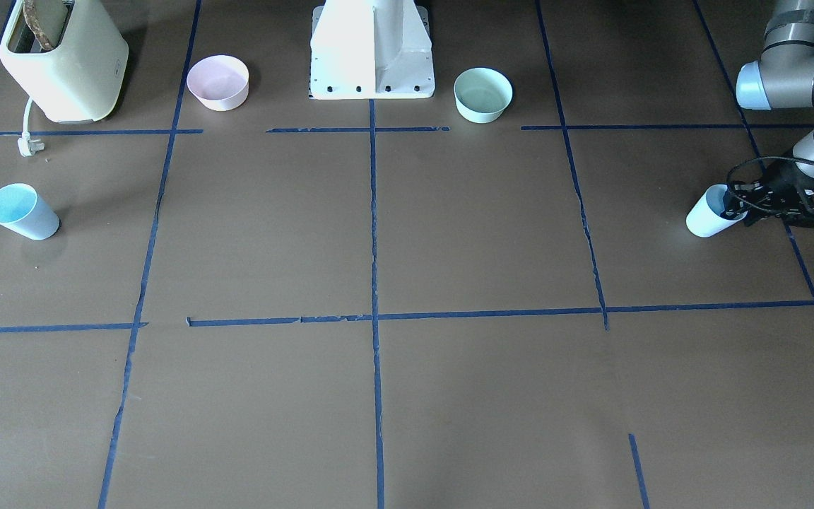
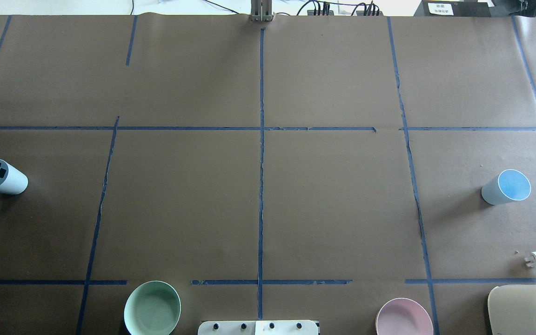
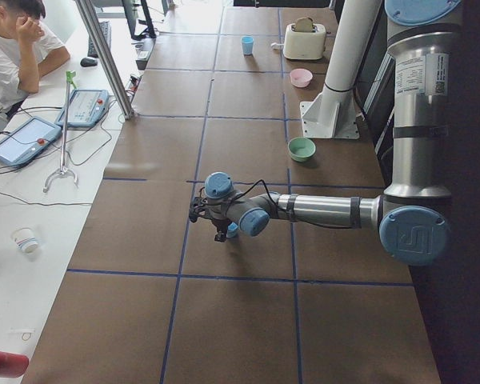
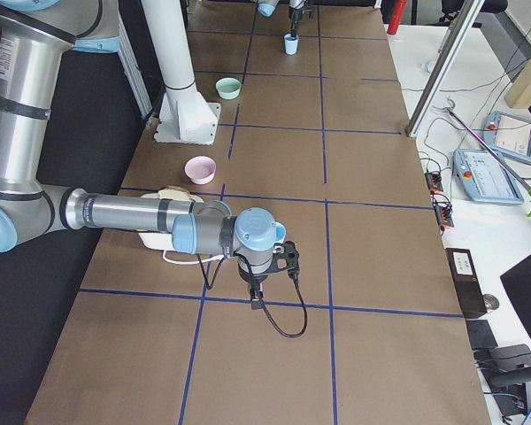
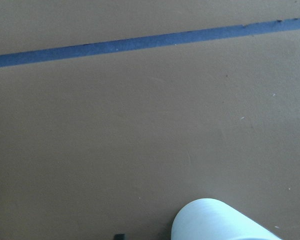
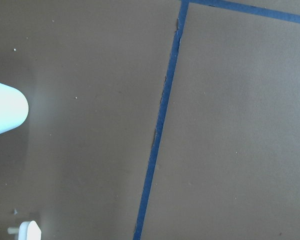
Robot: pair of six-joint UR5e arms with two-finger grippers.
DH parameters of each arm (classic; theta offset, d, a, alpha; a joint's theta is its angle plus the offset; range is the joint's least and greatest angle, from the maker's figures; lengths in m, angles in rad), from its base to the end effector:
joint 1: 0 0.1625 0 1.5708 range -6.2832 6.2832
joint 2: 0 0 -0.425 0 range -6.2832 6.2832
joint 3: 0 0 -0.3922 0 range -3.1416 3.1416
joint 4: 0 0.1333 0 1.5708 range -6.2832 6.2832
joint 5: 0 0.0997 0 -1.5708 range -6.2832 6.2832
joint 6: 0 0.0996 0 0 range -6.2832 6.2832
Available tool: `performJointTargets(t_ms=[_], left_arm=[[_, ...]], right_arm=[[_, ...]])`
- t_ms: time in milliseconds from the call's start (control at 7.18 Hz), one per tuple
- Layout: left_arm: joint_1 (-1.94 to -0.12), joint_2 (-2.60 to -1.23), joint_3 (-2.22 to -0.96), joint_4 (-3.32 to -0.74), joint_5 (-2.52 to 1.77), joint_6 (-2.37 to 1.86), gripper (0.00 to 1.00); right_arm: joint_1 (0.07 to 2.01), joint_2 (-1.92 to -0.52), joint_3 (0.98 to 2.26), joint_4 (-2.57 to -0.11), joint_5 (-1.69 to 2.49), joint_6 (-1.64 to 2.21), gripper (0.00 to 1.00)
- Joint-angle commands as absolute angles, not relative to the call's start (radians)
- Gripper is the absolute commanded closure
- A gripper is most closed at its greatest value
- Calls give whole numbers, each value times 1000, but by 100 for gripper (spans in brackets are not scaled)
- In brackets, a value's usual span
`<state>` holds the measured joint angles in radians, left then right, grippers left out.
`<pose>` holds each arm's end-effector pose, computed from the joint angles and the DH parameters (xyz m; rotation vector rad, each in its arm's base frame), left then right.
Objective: Stack blue cups with both arms
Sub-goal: 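Reach the left gripper down to the light-blue cup and grasp it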
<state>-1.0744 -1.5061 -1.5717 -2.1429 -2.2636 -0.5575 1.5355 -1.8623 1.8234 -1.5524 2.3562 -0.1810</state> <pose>0.1713 -0.4626 0.6300 0.0807 0.8303 0.1185 0.0498 -0.3700 0.6573 0.0378 -0.7861 -0.1970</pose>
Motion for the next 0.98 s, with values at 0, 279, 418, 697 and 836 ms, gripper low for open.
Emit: performJointTargets(t_ms=[0, 279, 418, 697, 836], left_arm=[[-1074, -1506, -1581, -2143, -2266, -560, 100], [-1075, -1520, -1662, -2132, -2278, -569, 100], [-1072, -1554, -1702, -2108, -2295, -607, 100], [-1019, -1754, -1715, -1964, -2310, -699, 100], [-941, -1851, -1694, -1960, -2304, -747, 100]], right_arm=[[1536, -1862, 1824, -1552, 2356, -181, 0], [1536, -1862, 1824, -1552, 2356, -181, 0], [1536, -1862, 1824, -1552, 2356, -181, 0], [1536, -1862, 1824, -1552, 2356, -181, 0], [1536, -1862, 1824, -1552, 2356, -181, 0]])
